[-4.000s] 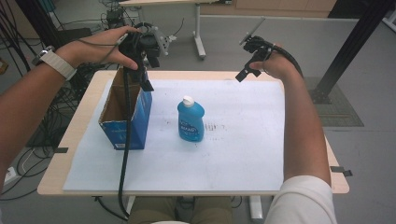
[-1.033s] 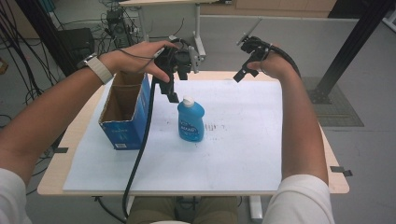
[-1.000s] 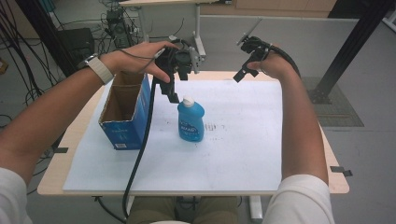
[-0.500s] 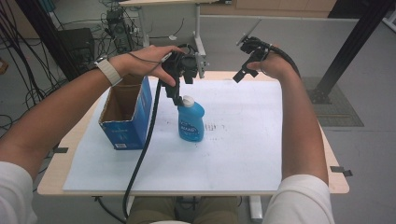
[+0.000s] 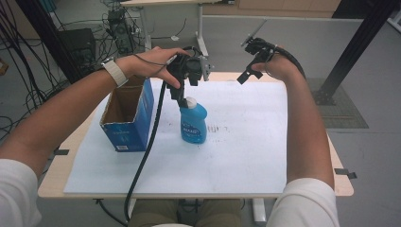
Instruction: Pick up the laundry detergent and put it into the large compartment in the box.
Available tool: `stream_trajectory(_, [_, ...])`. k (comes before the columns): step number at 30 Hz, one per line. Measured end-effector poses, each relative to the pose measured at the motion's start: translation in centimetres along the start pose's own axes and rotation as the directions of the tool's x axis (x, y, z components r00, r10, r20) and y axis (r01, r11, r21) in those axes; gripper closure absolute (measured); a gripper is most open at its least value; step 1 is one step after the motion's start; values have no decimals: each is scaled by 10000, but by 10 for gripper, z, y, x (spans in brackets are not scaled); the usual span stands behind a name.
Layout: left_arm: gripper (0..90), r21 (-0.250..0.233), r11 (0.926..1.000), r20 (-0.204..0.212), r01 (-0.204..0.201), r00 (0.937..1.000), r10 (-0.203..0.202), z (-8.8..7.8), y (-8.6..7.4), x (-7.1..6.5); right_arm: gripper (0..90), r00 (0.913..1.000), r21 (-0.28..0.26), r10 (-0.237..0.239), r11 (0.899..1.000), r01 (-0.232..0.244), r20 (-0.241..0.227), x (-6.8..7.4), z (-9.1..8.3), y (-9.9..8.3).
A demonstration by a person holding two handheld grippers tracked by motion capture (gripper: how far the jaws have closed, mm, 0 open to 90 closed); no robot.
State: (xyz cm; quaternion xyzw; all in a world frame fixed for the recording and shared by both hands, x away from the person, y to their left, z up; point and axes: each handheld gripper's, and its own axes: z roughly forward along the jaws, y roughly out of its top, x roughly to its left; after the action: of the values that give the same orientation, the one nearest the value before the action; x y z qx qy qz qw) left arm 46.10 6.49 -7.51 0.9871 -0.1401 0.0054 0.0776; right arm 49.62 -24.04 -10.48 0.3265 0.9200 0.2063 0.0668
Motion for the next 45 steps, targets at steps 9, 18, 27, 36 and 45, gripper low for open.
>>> stream_trajectory(9, [83, 189, 9998, 88, -98, 9999, 97, 6, 7, 4, 115, 10000, -1, 25, 10000, -25, -52, 0, 5, -4])
stream_trajectory(18, [80, 219, 9995, 65, -221, 9997, 219, 11, 9, 6, 116, 10000, 22, 52, 10000, -52, -26, 1, 2, -5])
stream_trajectory(27, [78, 233, 9984, 33, -521, 9986, 520, 18, 11, 4, 116, 10000, 38, 49, 10000, -49, 22, 1, 2, -6])
stream_trajectory(36, [73, 452, 9967, 65, -675, 9977, 673, 26, 14, 4, 115, 10000, 39, 70, 10000, -70, 24, 0, 3, -7])
stream_trajectory(45, [79, 509, 9956, 78, -791, 9969, 789, 32, 18, 3, 116, 9999, 71, 164, 9998, -164, 20, 0, 4, -11])
